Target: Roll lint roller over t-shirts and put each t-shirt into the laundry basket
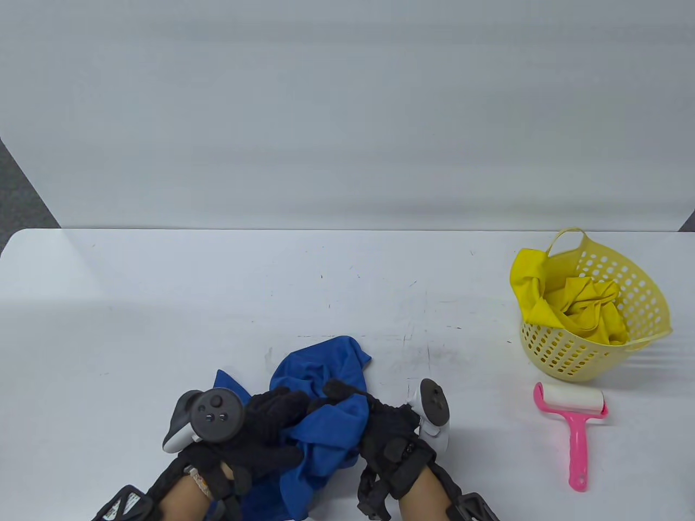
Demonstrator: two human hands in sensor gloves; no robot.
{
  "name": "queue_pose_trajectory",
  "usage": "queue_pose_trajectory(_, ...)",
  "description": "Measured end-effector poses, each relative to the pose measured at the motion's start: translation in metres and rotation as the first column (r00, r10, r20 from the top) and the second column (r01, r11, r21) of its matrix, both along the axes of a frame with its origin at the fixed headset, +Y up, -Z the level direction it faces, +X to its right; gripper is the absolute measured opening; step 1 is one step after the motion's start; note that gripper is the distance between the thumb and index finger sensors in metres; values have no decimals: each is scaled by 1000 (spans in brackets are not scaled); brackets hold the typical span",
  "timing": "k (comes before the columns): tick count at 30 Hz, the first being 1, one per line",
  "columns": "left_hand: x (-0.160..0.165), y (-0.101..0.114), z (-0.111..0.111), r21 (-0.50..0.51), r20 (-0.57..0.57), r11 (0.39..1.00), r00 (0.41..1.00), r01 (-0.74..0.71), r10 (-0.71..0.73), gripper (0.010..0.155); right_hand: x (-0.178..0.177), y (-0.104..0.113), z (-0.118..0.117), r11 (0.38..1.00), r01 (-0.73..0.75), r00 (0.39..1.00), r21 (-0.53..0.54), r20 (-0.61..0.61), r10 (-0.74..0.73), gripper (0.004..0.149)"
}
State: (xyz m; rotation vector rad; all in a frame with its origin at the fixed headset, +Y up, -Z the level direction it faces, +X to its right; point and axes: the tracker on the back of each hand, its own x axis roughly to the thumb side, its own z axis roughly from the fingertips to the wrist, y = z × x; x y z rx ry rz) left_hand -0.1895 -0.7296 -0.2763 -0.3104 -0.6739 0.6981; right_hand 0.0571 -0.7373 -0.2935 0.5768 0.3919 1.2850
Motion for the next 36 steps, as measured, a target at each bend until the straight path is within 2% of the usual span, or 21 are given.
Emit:
queue_pose_trajectory(1,1,2,1,19,-51,1000,999,-3,4,85,-1,2,1,1000,-19,1000,14,15,19,50)
queue_pose_trajectory(3,-3,7,2,63,-158,998,987,-29,39,53,2,4,3,999,-41,997,29,62,39,50)
queue_pose_trajectory(4,-6,9,1,84,-160,995,985,-50,63,48,5,5,2,998,-47,994,32,105,44,50)
queue_pose_trajectory(8,-33,19,-1,156,-280,969,932,-191,229,42,26,6,1,994,-93,938,-56,331,106,50)
queue_pose_trajectory(10,-47,27,-2,200,-313,936,886,-290,341,42,35,10,0,970,-236,878,-60,414,239,51)
queue_pose_trajectory(11,-55,31,-3,222,-327,909,851,-353,411,42,37,14,-2,931,-364,838,-17,432,335,53)
queue_pose_trajectory(12,-62,36,-3,233,-337,880,815,-413,471,42,37,18,-2,849,-528,768,25,441,464,62)
queue_pose_trajectory(14,-70,42,-2,248,-349,850,775,-465,526,43,31,23,2,699,-711,650,81,456,608,82)
queue_pose_trajectory(17,-74,48,1,284,-381,852,764,-440,521,43,11,27,10,588,-786,600,190,464,651,100)
queue_pose_trajectory(18,-75,50,2,297,-387,848,757,-439,527,43,1,29,14,525,-813,578,251,453,678,102)
queue_pose_trajectory(20,-79,54,3,317,-390,831,735,-458,554,43,-17,31,22,294,-897,426,329,472,772,103)
queue_pose_trajectory(21,-82,57,5,335,-386,823,729,-459,564,44,-25,32,25,118,-934,296,336,551,780,99)
queue_pose_trajectory(22,-85,59,6,357,-385,816,724,-455,573,44,-28,32,27,-13,-961,183,277,670,719,93)
queue_pose_trajectory(23,-87,61,6,369,-387,814,722,-449,574,44,-28,31,26,-39,-969,160,243,741,652,87)
queue_pose_trajectory(25,-92,62,8,389,-392,804,709,-450,587,44,-21,28,18,25,-979,176,202,779,602,75)
queue_pose_trajectory(27,-94,61,8,384,-394,795,695,-470,602,43,-5,23,7,121,-985,175,126,746,643,65)
queue_pose_trajectory(29,-92,58,7,383,-397,810,713,-444,578,43,20,15,-5,270,-962,227,47,690,687,56)
queue_pose_trajectory(30,-92,57,7,389,-399,813,716,-433,572,43,28,13,-8,288,-957,229,24,673,704,55)
queue_pose_trajectory(32,-95,56,5,378,-418,807,694,-453,586,43,46,11,-15,216,-975,142,-51,606,783,58)
queue_pose_trajectory(34,-103,55,3,399,-454,814,680,-423,576,43,58,10,-20,173,-982,107,-77,530,842,56)
queue_pose_trajectory(36,-109,52,1,401,-479,820,669,-409,568,43,60,13,-23,156,-987,115,-36,519,847,51)
